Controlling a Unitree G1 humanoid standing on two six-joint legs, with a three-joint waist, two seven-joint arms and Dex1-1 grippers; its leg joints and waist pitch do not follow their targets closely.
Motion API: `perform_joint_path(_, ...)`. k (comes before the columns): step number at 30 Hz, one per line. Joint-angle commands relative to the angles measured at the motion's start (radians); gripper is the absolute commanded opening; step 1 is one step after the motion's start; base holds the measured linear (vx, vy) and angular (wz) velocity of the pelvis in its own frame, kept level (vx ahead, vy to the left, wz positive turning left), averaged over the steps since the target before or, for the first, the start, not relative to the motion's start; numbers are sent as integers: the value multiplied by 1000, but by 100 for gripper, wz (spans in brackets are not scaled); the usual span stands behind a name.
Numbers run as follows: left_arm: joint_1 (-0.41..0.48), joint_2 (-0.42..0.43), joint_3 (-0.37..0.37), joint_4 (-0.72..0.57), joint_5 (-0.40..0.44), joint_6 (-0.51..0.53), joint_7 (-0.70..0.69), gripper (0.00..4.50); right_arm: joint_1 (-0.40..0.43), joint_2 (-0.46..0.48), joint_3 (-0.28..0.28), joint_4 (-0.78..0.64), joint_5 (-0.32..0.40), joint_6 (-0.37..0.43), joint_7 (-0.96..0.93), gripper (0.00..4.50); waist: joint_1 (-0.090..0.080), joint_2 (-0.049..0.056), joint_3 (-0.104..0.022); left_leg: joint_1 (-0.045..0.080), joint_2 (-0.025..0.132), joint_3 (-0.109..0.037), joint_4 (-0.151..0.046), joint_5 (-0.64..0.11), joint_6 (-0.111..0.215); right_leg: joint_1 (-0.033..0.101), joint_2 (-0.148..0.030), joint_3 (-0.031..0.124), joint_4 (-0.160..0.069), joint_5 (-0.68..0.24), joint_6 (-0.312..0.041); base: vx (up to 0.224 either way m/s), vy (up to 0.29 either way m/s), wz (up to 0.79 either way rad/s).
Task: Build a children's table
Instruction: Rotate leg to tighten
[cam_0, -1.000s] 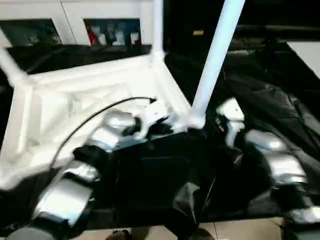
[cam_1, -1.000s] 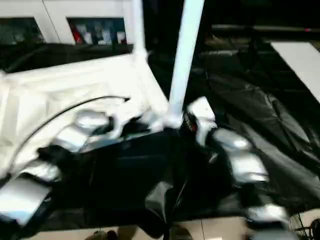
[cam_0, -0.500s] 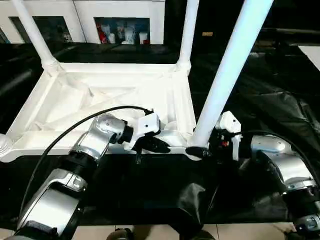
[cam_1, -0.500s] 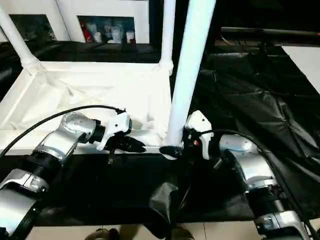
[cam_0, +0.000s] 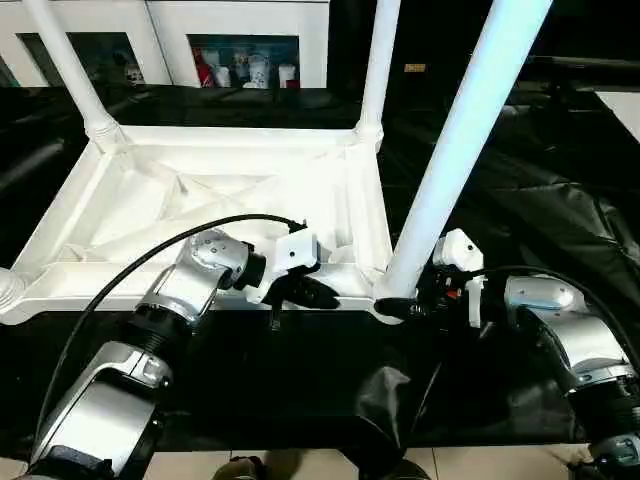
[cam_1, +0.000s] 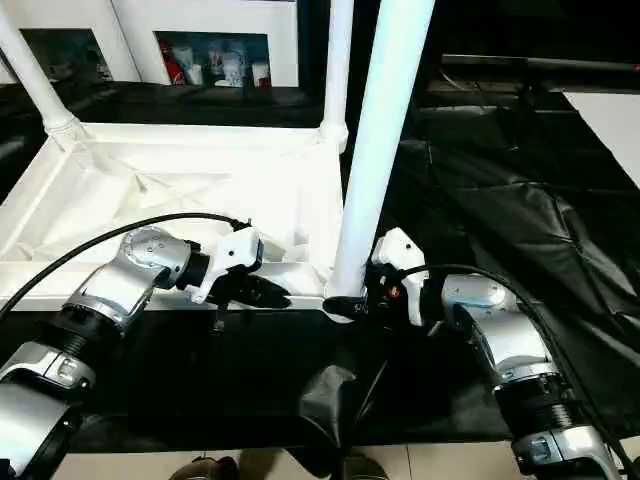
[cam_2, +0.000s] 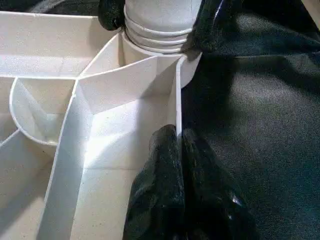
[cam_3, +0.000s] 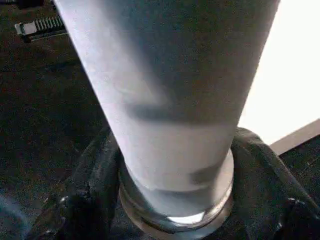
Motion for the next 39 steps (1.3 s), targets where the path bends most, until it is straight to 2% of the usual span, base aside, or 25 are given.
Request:
perform_joint_path(1,-12,-53,9,68,7,20,100,0,1,59,-24,54,-28,17,-143,272,-3,-13,-73,10,30,-6,-49,-135,96,56,-57,29,-53,-153,-274,0,0,0)
perform_joint_path(2,-19,-63,12,83,13,22,130,0,-1,74,-31,68,-35,18,-179,272,-8,-14,-70,15,27,-7,-51,-175,76,52,-58,28,-64,-233,-259,0,0,0)
perform_joint_path(3,-54,-116,29,156,41,41,276,0,-12,153,-66,138,-70,18,-367,272,-10,-15,-69,15,26,-9,-51,-186,57,50,-59,30,-69,-289,-240,0,0,0)
perform_joint_path(4,-54,-116,29,156,41,41,276,0,-12,153,-66,138,-70,18,-367,272,-13,-11,-66,17,26,-8,-52,-198,44,43,-57,30,-72,-316,-234,0,0,0)
perform_joint_path(5,-67,-137,36,181,50,53,335,0,-16,185,-81,162,-82,19,-443,271,-17,-13,-65,16,25,-15,-57,-222,19,47,-59,27,-76,-378,-212,0,0,0)
perform_joint_path(6,-79,-156,44,201,54,66,387,0,-20,215,-97,177,-84,28,-508,270,-19,-14,-67,15,25,-18,-59,-224,12,50,-60,25,-74,-386,-205,0,0,0)
perform_joint_path(7,-83,-163,45,208,56,71,405,0,-22,226,-104,183,-85,30,-534,270,-22,-14,-65,20,26,-17,-60,-243,14,43,-57,28,-79,-376,-198,0,0,0)
perform_joint_path(11,-116,-232,42,274,88,110,566,0,-45,338,-160,232,-97,41,-781,270,-33,-10,-65,20,22,-18,-61,-273,11,40,-57,29,-84,-388,-196,0,0,0)
perform_joint_path(12,-125,-248,37,291,98,114,598,0,-53,365,-170,242,-102,38,-838,270,-31,2,-65,21,24,-21,-62,-277,6,40,-58,28,-84,-392,-194,0,0,0)
perform_joint_path(13,-135,-264,26,308,113,115,627,0,-67,396,-175,248,-110,33,-896,270,-35,-2,-64,25,24,-19,-63,-304,0,33,-56,28,-89,-405,-187,0,0,0)
perform_joint_path(16,-142,-268,21,318,123,107,635,0,-78,409,-168,249,-116,30,-901,270,-34,-5,-66,21,22,-21,-65,-315,7,39,-57,28,-89,-395,-175,0,0,0)
perform_joint_path(17,-150,-273,24,333,127,97,635,0,-87,423,-172,256,-111,19,-893,270,-34,1,-66,20,22,-21,-65,-313,10,39,-57,28,-88,-382,-177,0,0,0)
perform_joint_path(21,-162,-264,10,347,145,79,605,0,-86,446,-173,208,-61,-18,-793,270,-34,-5,-65,17,22,-22,-66,-327,19,40,-58,28,-90,-396,-170,0,0,0)
perform_joint_path(22,-161,-256,6,342,146,83,593,0,-80,440,-176,184,-48,-26,-769,326,-32,-6,-67,18,23,-21,-66,-313,23,40,-60,29,-88,-386,-172,0,0,0)
perform_joint_path(23,-163,-255,6,348,147,83,591,0,-78,438,-178,172,-44,-31,-769,340,-32,-4,-66,18,25,-20,-66,-301,26,38,-60,30,-88,-364,-181,0,0,0)
perform_joint_path(25,-162,-247,7,347,147,82,584,0,-74,420,-176,147,-32,-33,-740,350,-33,-6,-66,10,24,-22,-68,-291,32,46,-59,28,-83,-337,-186,0,0,0)
perform_joint_path(27,-148,-218,0,320,144,76,522,0,-74,345,-177,97,-11,-17,-654,374,-35,-8,-68,6,25,-23,-67,-262,42,54,-59,27,-77,-285,-198,0,0,0)
perform_joint_path(29,-141,-199,-10,304,143,76,474,0,-77,296,-171,80,-2,12,-589,374,-36,-7,-71,7,24,-20,-63,-244,52,55,-60,27,-76,-259,-211,0,0,0)
perform_joint_path(30,-135,-188,-17,294,140,52,436,0,-76,260,-156,69,5,49,-531,374,-38,-4,-71,4,24,-19,-59,-223,65,56,-60,29,-72,-225,-223,0,0,0)
perform_joint_path(31,-131,-175,-20,287,138,33,400,0,-68,212,-132,56,0,76,-443,374,-39,-8,-73,3,23,-17,-56,-195,86,60,-59,28,-70,-184,-240,0,0,0)
perform_joint_path(32,-130,-171,-21,285,138,29,392,0,-63,195,-122,50,-3,78,-414,393,-37,-7,-75,5,24,-16,-55,-185,91,60,-60,28,-68,-166,-248,0,0,0)
perform_joint_path(33,-123,-151,-29,270,131,2,337,0,-39,129,-83,27,-17,67,-302,393,-36,-9,-75,2,24,-15,-52,-165,105,65,-59,29,-64,-124,-262,0,0,0)
perform_joint_path(36,-110,-125,-41,235,114,-20,256,0,-13,65,-54,3,-22,47,-203,393,-31,-9,-76,2,25,-12,-49,-140,122,65,-59,30,-58,-72,-282,0,0,0)
perform_joint_path(37,-102,-112,-48,211,101,-17,206,0,-1,40,-45,-11,-20,36,-163,393,-26,-11,-77,2,27,-13,-49,-138,122,68,-61,29,-57,-71,-285,0,0,0)
perform_joint_path(39,-92,-96,-57,188,93,-38,159,0,6,18,-38,-24,-13,34,-137,393,-25,-10,-72,4,28,-12,-52,-150,119,66,-60,29,-60,-101,-287,0,0,0)
